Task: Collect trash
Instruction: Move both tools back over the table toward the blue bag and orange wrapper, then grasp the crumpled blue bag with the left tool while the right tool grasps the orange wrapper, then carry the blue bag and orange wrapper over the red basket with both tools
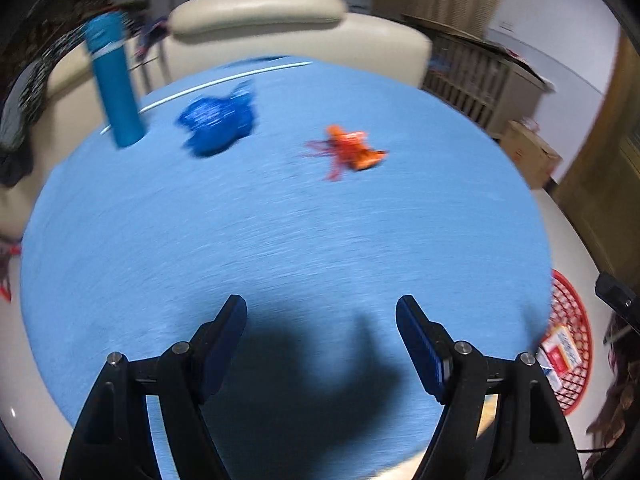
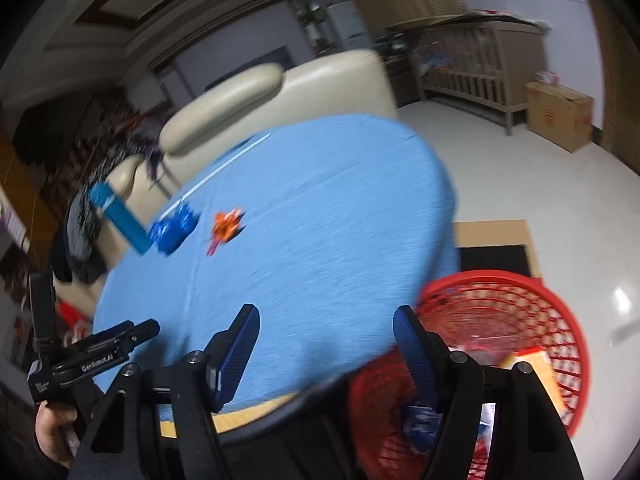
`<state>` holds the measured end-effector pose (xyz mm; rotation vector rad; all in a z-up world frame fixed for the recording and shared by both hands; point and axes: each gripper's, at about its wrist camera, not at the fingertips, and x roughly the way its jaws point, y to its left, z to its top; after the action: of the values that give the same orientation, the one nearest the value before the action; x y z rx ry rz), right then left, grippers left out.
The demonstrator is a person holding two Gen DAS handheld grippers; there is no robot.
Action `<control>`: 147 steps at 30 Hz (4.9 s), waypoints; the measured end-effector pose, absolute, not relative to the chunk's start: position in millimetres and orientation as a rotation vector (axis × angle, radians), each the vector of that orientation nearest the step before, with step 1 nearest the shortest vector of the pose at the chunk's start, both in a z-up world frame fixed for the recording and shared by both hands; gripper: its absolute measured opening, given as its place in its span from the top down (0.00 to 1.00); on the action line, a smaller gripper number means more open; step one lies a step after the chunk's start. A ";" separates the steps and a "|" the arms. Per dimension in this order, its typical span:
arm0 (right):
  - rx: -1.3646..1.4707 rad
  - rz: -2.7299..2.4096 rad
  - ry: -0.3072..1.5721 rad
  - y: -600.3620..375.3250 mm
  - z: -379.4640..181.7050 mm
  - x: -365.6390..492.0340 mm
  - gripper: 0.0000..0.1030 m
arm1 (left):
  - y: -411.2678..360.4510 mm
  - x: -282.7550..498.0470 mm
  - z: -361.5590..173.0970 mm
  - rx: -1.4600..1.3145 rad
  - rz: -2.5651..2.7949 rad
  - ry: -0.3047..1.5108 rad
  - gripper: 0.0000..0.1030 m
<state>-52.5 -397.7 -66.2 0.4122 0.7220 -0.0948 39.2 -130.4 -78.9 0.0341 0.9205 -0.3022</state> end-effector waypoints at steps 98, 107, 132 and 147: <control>0.235 0.086 0.628 -286.5 -19.4 4.9 0.69 | -111.4 42.9 0.8 0.083 -0.256 0.704 0.52; 0.286 0.050 0.585 -312.3 -16.0 -19.5 0.69 | -140.7 26.5 9.0 0.131 -0.302 0.680 0.52; 0.447 -0.241 0.590 -464.8 -59.1 -130.7 0.69 | -292.2 -20.8 -17.9 0.332 -0.594 0.719 0.53; 0.539 -0.339 0.638 -510.4 -96.7 -158.3 0.69 | -358.4 -52.7 -28.2 0.447 -0.726 0.745 0.53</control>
<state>-158.3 -510.4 -96.7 0.5391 0.6385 -0.3385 -52.7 -358.4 -28.2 0.4467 0.7447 -0.7261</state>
